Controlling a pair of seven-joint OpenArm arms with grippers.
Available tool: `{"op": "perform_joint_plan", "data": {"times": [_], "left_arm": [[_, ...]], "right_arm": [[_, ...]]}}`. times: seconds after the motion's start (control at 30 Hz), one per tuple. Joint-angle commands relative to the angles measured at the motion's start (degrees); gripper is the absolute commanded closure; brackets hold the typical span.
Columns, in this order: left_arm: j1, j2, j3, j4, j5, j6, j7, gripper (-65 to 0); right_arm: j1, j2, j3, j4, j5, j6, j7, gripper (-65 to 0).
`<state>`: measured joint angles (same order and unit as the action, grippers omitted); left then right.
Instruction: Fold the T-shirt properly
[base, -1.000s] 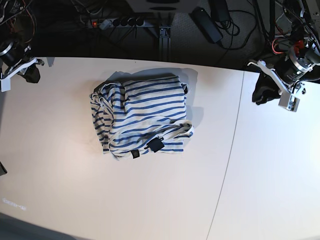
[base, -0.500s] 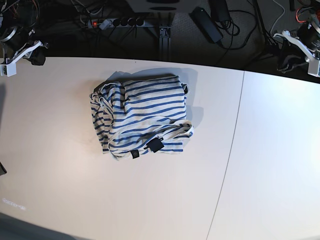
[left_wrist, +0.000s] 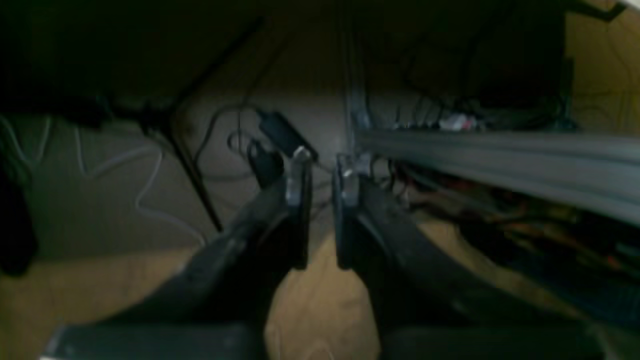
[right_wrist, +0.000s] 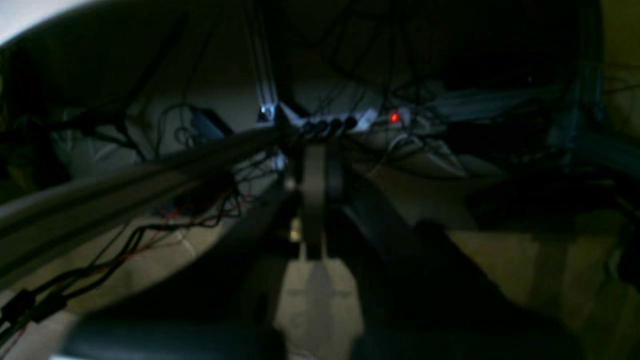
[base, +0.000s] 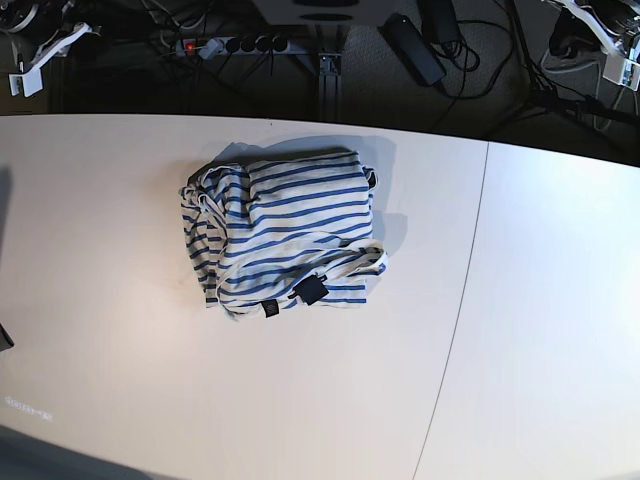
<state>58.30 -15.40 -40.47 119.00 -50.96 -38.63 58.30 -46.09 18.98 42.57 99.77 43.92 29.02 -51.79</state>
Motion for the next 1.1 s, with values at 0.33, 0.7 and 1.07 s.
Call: {"op": "perform_joint_plan", "data": {"times": [0.33, 0.7, 1.07], "left_arm": [[-3.10, -2.38, 9.53, -33.42, 12.26, -1.37, -12.96, -8.4], [-19.32, -4.11, 35.15, -67.58, 28.92, 6.67, -25.55, -8.1], [-42.34, 1.03, 56.00, -89.66, 35.36, 21.94, -27.08, -7.2]], "right_arm": [[-5.05, -4.22, -1.77, -10.58, -1.60, -0.28, 1.66, 0.0], [4.33, -4.22, -17.88, -40.85, -14.01, -1.42, 10.16, 0.0], [29.46, -5.86, -35.15, -69.33, -20.59, -10.19, 11.30, 0.0]]}}
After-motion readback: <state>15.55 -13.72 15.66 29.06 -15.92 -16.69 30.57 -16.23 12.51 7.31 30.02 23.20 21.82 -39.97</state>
